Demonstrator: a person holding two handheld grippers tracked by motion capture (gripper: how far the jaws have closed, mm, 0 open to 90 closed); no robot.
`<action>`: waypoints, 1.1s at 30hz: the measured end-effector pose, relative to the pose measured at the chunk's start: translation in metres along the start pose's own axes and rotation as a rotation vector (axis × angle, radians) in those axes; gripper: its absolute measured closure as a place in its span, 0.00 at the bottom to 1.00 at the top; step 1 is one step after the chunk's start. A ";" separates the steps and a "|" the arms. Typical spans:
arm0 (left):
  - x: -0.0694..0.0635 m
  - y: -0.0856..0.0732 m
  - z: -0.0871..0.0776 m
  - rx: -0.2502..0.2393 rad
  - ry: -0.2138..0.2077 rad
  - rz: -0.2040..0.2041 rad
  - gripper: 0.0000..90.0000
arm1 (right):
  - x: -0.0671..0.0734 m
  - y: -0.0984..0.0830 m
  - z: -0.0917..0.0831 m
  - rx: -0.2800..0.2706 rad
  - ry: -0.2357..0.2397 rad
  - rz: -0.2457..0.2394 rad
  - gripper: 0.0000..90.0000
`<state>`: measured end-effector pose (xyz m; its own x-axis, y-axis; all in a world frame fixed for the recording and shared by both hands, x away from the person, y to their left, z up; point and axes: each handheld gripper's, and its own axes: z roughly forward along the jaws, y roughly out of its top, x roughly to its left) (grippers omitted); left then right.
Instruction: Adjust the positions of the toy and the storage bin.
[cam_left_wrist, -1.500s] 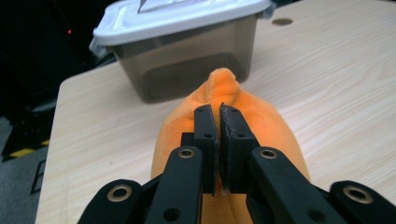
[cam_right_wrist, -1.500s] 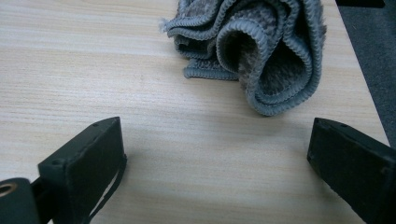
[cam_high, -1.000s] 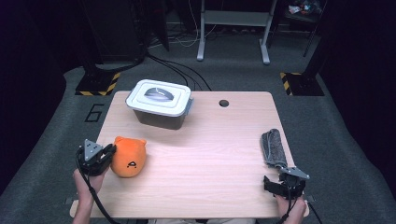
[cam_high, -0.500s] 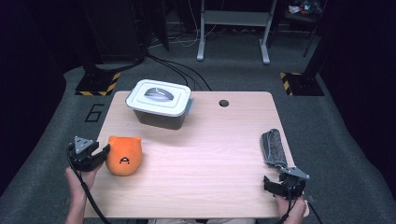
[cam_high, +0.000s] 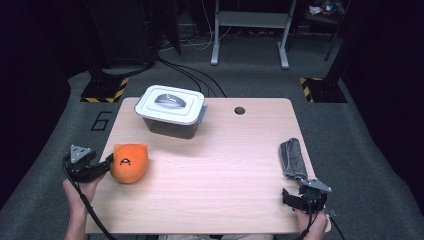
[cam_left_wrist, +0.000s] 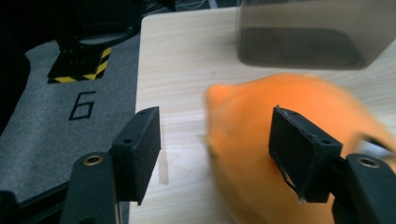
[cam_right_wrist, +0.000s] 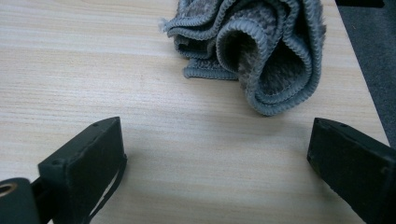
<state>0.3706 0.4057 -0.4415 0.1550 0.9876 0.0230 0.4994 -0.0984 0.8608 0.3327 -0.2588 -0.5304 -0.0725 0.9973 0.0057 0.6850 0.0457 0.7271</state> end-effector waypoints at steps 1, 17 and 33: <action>-0.002 0.001 -0.001 -0.008 -0.006 0.000 0.34 | 0.000 0.000 0.000 0.000 0.002 0.002 0.04; -0.071 0.018 -0.020 -0.046 -0.152 0.149 0.22 | 0.000 0.000 0.000 0.000 0.001 0.002 0.04; -0.142 -0.020 -0.014 -0.006 -0.386 0.262 0.17 | 0.000 0.002 0.001 0.024 0.016 -0.010 0.00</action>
<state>0.3270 0.2688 -0.4545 0.5814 0.8121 0.0499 0.3968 -0.3366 0.8540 0.3348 -0.2587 -0.5293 -0.0914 0.9958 0.0094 0.7012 0.0577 0.7106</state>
